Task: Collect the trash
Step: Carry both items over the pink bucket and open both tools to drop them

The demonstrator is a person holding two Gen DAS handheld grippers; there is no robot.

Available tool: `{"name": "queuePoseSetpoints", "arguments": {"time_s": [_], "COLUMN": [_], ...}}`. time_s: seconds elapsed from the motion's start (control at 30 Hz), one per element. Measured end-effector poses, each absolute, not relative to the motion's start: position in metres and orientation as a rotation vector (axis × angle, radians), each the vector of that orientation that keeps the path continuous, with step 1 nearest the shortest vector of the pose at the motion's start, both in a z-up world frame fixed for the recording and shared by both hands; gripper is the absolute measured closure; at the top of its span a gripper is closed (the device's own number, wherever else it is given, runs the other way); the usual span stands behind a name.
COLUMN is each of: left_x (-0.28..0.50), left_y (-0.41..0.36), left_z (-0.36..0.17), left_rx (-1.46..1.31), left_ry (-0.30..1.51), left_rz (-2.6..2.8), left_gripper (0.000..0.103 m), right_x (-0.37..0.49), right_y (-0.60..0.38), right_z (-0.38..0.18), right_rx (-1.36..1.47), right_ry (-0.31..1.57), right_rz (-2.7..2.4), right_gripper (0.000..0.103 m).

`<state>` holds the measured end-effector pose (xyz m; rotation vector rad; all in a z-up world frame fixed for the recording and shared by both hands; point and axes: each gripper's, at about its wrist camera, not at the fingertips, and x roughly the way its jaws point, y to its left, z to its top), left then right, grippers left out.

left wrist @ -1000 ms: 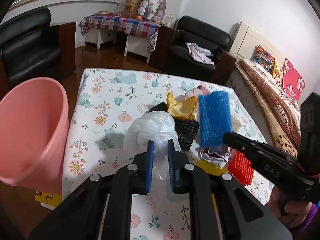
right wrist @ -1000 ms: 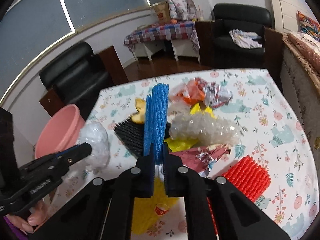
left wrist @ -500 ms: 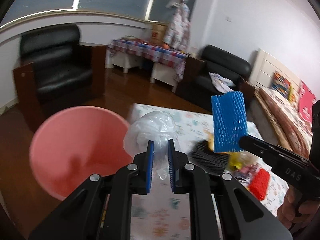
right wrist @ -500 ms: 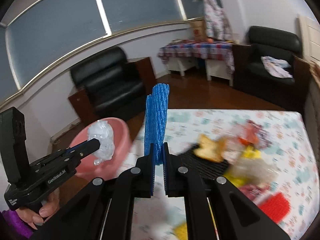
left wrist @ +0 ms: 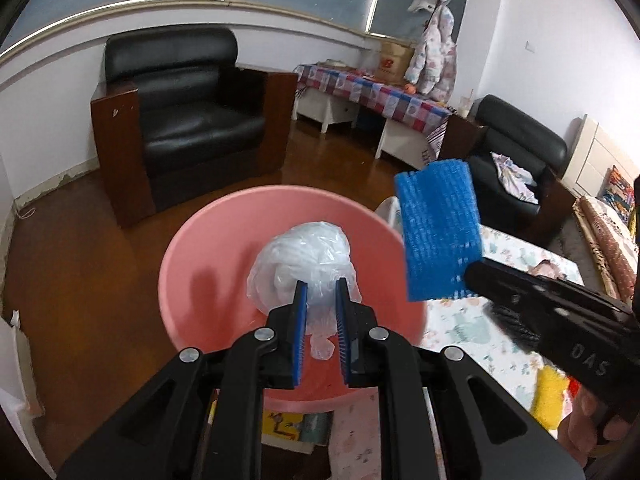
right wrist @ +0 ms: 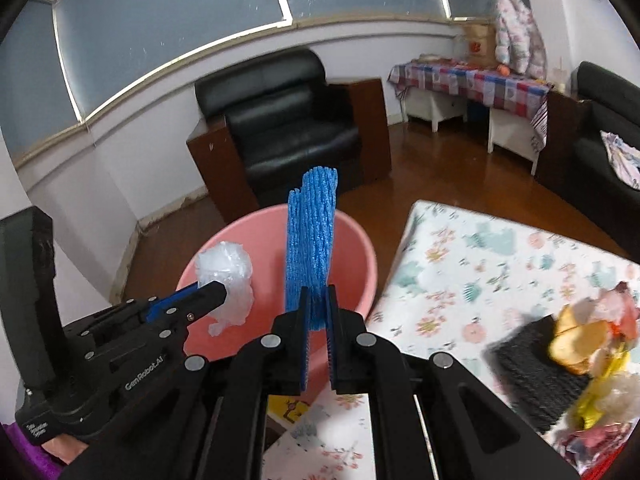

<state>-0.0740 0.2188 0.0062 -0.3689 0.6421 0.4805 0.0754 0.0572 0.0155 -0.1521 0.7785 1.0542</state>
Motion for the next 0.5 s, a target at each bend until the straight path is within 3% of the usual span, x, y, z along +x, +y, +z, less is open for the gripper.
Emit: {"name": "queuePoseSetpoints", "arguments": {"time_s": [0.13,0.3,0.5], "left_x": [-0.074,-0.078,-0.08], "left_y": [0.229,0.235,0.232], "left_z": [-0.002,-0.004,0.001], "left_rx": [-0.389,-0.422,-0.421], "left_ry": [0.657,0.671,0.654], "left_rz": [0.491,0.493,0.473], "left_gripper": [0.085,0.069,0.067], "right_x": [0.074,0.076,0.074], "right_y": [0.074,0.08,0.066], "right_z": [0.001,-0.009,-0.007], "right_rx": [-0.168,-0.163,-0.158], "right_ry": [0.816,0.84,0.822], "right_rz": [1.066,1.084,1.066], "right_gripper": [0.095,0.071,0.071]}}
